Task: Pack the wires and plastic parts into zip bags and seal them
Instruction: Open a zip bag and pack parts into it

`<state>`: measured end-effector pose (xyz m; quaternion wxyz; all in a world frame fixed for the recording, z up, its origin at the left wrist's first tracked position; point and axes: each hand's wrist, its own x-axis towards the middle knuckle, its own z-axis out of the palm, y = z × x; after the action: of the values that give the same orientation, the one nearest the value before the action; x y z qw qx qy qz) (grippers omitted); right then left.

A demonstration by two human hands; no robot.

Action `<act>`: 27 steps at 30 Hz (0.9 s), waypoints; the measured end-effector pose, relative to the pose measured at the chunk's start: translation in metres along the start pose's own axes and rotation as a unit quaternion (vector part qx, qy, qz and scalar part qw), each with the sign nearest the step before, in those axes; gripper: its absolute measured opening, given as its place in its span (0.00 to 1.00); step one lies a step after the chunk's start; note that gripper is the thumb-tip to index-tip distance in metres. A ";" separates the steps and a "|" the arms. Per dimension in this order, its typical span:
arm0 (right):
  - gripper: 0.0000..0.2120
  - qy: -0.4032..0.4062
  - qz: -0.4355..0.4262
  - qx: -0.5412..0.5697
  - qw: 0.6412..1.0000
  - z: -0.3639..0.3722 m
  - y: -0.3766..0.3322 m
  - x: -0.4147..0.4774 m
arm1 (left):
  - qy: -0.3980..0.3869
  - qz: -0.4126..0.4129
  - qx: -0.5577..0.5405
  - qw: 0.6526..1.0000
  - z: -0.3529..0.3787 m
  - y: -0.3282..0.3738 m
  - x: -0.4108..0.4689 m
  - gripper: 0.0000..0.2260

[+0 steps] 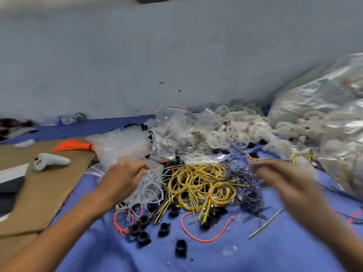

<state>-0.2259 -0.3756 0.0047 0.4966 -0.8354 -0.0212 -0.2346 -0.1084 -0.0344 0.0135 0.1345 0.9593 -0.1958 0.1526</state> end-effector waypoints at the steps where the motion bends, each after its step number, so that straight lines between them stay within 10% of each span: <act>1: 0.08 -0.113 -0.011 0.064 0.991 0.017 -0.019 -0.011 | -0.003 0.014 0.016 1.000 0.000 0.012 -0.008 0.12; 5: 0.17 -0.355 0.083 0.232 0.902 0.117 -0.064 -0.044 | 0.028 0.072 0.056 0.995 -0.005 0.057 -0.046 0.17; 11: 0.06 -0.281 0.054 0.085 0.954 0.176 -0.077 -0.037 | 0.078 0.142 0.048 0.986 -0.044 0.075 -0.082 0.18; 19: 0.24 -0.275 -0.278 -0.230 0.891 0.185 -0.100 -0.028 | 0.080 0.141 0.063 0.985 -0.060 0.063 -0.099 0.22; 27: 0.10 -0.197 -0.261 -0.059 0.943 0.138 -0.092 -0.023 | 0.232 0.063 0.088 0.967 -0.053 0.014 -0.081 0.19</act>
<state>-0.2197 -0.2082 0.0163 0.3539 -0.8577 -0.3221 -0.1880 -0.1980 -0.0032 0.0371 0.0819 0.8915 -0.2048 0.3957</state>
